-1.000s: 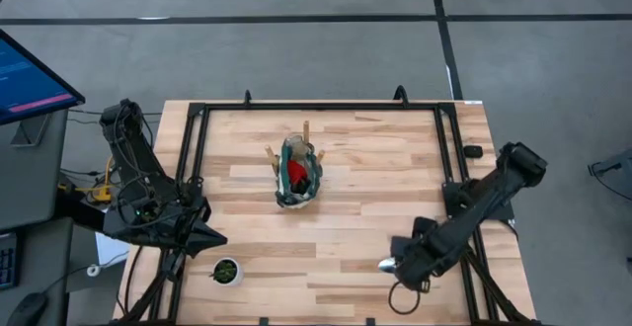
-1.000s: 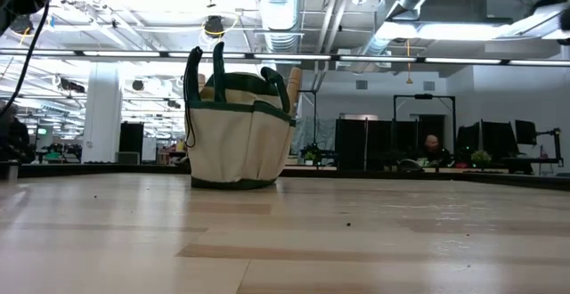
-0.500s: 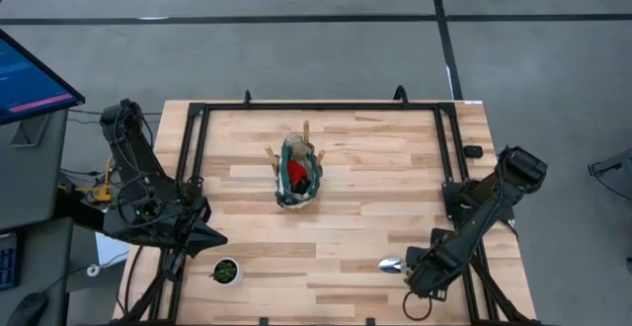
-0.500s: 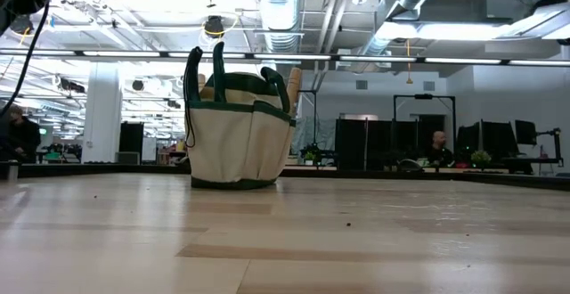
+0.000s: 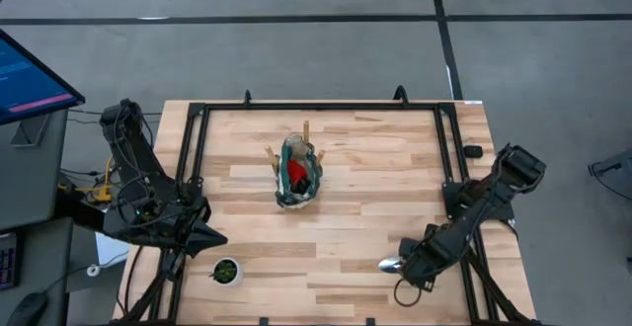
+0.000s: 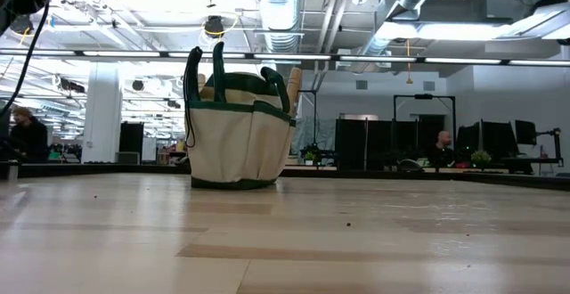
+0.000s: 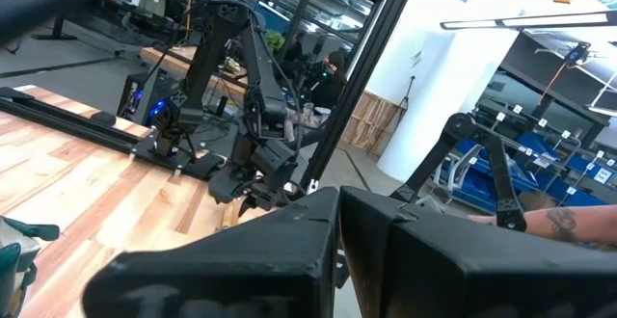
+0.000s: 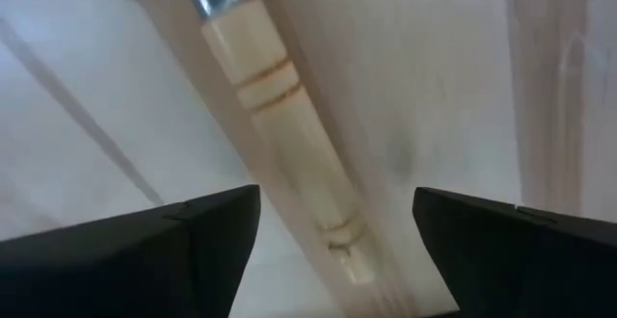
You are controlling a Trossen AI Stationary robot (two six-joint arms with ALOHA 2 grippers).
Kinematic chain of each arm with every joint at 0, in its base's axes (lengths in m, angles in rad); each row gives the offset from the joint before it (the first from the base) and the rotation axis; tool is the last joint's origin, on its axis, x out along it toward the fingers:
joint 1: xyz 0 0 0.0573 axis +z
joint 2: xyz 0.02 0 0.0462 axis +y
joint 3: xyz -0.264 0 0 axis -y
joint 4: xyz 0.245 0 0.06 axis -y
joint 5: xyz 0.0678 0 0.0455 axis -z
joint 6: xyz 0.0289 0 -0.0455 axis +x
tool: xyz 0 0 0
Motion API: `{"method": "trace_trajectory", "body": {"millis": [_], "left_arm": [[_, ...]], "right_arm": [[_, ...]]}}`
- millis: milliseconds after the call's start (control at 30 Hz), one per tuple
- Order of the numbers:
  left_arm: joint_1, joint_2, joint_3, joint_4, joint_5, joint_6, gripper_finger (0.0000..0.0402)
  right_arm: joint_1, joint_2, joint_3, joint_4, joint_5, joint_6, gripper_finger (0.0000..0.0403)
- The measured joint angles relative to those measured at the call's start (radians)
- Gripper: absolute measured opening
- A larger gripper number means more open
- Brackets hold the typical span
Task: Pick & Place Garden tools in Gardening bag
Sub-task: Put the brown trowel into the green gardening bag
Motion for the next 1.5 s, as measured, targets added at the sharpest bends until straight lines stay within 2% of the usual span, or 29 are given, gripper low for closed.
{"method": "trace_trajectory", "body": {"millis": [167,533,733,900,1033,1133,1300,1500], "left_arm": [[0.000,0.000,0.000,0.000,0.000,0.001,0.0003],[0.000,0.000,0.000,0.000,-0.004,0.002,0.0003],[0.000,0.000,0.000,0.000,-0.004,0.000,0.0003],[0.000,0.000,0.000,0.003,-0.004,0.000,0.0003],[0.000,0.000,0.000,0.006,-0.004,0.000,0.0003],[0.000,0.000,0.000,0.006,-0.004,0.000,0.0003],[0.000,0.000,0.000,0.007,-0.003,0.004,0.0003],[0.000,0.000,0.000,0.006,0.007,0.005,0.0003]], "right_arm": [[-0.055,0.000,-0.007,0.020,0.004,-0.086,0.0239],[-0.327,0.000,0.000,0.012,0.035,-0.376,0.0182],[-0.445,0.000,0.071,-0.049,0.037,-0.527,0.0174],[-0.493,0.000,0.183,-0.239,0.037,-0.571,0.0192],[-0.484,-0.017,0.265,-0.406,0.063,-0.378,0.0217],[-0.422,-0.051,0.282,-0.471,0.070,-0.079,0.0226],[-0.292,-0.086,0.283,-0.442,0.156,0.448,0.0228],[-0.207,-0.082,0.282,-0.431,0.234,0.904,0.0229]]}}
